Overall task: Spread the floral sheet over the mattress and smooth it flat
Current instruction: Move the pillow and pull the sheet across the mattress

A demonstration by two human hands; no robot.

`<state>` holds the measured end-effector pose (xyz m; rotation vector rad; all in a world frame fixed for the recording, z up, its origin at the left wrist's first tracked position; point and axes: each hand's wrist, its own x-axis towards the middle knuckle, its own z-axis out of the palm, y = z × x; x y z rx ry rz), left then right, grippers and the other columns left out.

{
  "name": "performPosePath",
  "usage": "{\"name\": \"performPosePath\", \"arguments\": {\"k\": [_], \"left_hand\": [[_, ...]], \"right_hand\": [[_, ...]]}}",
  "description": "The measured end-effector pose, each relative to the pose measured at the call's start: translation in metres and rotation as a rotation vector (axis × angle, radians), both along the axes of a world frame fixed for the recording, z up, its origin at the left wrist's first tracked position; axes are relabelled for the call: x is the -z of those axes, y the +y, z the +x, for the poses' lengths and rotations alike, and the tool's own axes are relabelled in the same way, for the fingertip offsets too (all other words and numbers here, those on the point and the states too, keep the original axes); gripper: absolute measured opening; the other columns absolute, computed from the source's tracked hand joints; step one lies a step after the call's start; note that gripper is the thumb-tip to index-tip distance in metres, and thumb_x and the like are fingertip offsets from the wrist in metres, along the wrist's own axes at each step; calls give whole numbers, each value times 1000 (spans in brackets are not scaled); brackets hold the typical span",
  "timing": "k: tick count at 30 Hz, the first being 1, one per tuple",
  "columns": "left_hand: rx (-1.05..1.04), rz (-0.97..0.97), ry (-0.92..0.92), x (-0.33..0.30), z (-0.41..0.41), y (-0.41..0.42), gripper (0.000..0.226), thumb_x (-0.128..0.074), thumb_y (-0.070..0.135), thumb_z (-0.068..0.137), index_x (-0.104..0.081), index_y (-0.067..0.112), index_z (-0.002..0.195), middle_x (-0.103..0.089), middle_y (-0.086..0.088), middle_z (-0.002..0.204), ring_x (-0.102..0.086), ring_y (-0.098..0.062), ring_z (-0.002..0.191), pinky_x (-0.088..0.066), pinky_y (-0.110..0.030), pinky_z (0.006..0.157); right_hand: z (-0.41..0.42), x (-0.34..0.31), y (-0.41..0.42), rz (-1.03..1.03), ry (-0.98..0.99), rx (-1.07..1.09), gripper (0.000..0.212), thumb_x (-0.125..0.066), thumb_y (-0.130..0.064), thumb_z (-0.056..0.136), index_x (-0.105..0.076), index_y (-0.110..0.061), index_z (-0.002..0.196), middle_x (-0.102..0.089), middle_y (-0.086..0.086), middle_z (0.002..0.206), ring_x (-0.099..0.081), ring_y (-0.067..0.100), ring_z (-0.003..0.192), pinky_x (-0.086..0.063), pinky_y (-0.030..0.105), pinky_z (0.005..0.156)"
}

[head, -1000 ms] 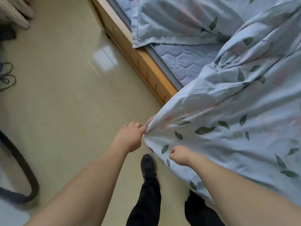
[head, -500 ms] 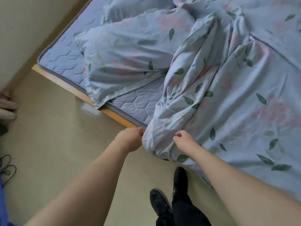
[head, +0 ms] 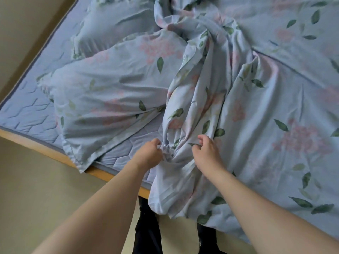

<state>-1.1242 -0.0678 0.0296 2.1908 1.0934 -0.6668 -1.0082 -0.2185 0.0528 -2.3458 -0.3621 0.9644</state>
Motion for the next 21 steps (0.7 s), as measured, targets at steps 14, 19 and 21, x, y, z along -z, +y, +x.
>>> {"name": "performPosePath", "arguments": {"k": [14, 19, 21], "left_hand": [[6, 225, -49, -39, -42, 191, 48, -45, 25, 90, -39, 20, 137, -37, -6, 141, -36, -31, 128, -38, -43, 100], [-183, 305, -10, -19, -82, 256, 56, -49, 30, 89, -29, 20, 140, -20, -8, 152, -26, -33, 134, -33, -49, 104], [-296, 298, -9, -4, -93, 270, 71, -53, 41, 88, -18, 22, 147, -9, -8, 157, -16, -32, 141, -27, -52, 109]], "right_hand": [[-33, -34, 200, -14, -135, -180, 42, -45, -18, 93, -46, -16, 135, -44, 5, 139, -41, 22, 127, -32, 31, 103], [-55, -12, 278, 37, 294, 187, 53, -49, -27, 95, -35, -12, 143, -46, 6, 137, -48, 24, 115, -37, 29, 90], [-64, 1, 303, 40, 512, 430, 64, -54, -35, 93, -28, -10, 146, -42, 6, 142, -47, 27, 121, -40, 37, 98]]}}
